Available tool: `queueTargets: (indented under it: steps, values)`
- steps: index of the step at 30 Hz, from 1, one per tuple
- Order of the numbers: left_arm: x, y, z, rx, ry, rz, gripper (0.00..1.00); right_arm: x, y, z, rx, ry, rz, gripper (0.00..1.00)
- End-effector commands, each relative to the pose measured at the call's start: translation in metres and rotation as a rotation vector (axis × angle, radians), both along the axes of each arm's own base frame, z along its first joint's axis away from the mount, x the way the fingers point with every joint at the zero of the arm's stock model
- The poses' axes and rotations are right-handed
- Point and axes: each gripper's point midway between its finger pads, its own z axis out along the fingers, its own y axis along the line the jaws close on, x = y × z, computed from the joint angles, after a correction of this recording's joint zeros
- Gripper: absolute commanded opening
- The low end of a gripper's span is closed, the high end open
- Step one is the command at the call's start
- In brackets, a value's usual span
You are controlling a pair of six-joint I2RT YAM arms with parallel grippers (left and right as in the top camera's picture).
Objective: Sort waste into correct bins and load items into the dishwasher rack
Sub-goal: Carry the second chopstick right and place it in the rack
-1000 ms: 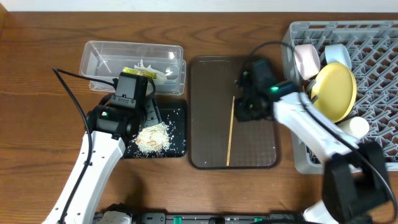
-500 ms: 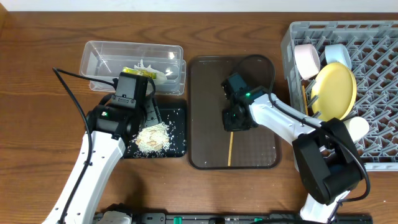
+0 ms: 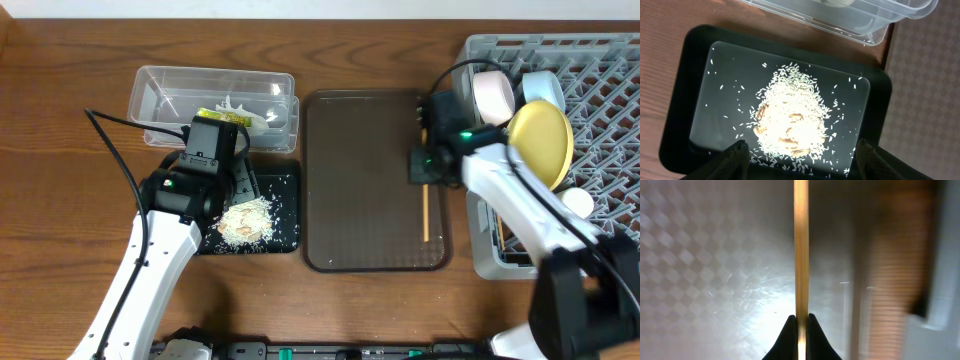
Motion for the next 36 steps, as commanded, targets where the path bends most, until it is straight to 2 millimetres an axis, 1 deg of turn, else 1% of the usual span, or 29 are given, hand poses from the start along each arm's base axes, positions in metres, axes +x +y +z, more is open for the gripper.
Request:
queueTargets:
  steps: [1, 4, 7, 9, 12, 15, 20, 26, 28, 29, 30, 32, 33, 36]
  values:
    - [-0.001, 0.003, -0.003, 0.011, 0.009, 0.013, 0.71, 0.007, -0.030, 0.035, -0.035, -0.101, 0.035, 0.01]
    - [-0.001, 0.003, -0.003, 0.011, 0.009, 0.013, 0.71, 0.009, -0.053, 0.058, -0.071, -0.165, 0.077, 0.01]
    - [-0.001, 0.003, -0.003, 0.011, 0.009, 0.013, 0.71, 0.008, -0.074, 0.071, -0.092, -0.195, 0.068, 0.01]
    - [0.000, 0.003, -0.002, 0.011, 0.008, 0.013, 0.71, 0.007, -0.089, 0.073, -0.095, -0.192, 0.025, 0.01]
    - [0.000, 0.003, -0.002, 0.011, 0.008, 0.013, 0.71, 0.002, -0.110, 0.070, -0.102, -0.166, -0.025, 0.01]
    - [0.000, 0.003, -0.002, 0.010, 0.008, 0.013, 0.71, -0.003, -0.121, 0.065, -0.106, -0.135, -0.022, 0.01]
    - [0.000, 0.003, -0.002, 0.010, 0.008, 0.013, 0.71, -0.010, -0.123, 0.054, -0.112, -0.078, -0.008, 0.01]
    - [-0.001, 0.003, -0.003, 0.011, 0.009, 0.013, 0.71, -0.011, -0.123, 0.037, -0.110, -0.020, -0.005, 0.01]
    - [-0.001, 0.003, -0.003, 0.011, 0.009, 0.013, 0.71, -0.011, -0.123, 0.031, -0.109, -0.004, -0.005, 0.03]
    - [-0.001, 0.003, -0.003, 0.011, 0.009, 0.013, 0.71, -0.011, -0.123, 0.029, -0.109, 0.002, -0.005, 0.05]
    - [-0.001, 0.003, -0.003, 0.011, 0.009, 0.013, 0.71, -0.011, -0.123, 0.027, -0.109, 0.008, -0.004, 0.10]
    - [-0.001, 0.003, -0.003, 0.011, 0.009, 0.013, 0.71, -0.011, -0.123, 0.026, -0.109, 0.013, -0.004, 0.24]
    - [-0.001, 0.003, -0.003, 0.011, 0.009, 0.013, 0.71, -0.011, -0.123, 0.026, -0.109, 0.011, -0.004, 0.27]
    - [-0.001, 0.003, -0.003, 0.011, 0.009, 0.013, 0.71, -0.008, -0.123, 0.027, -0.109, -0.001, -0.005, 0.29]
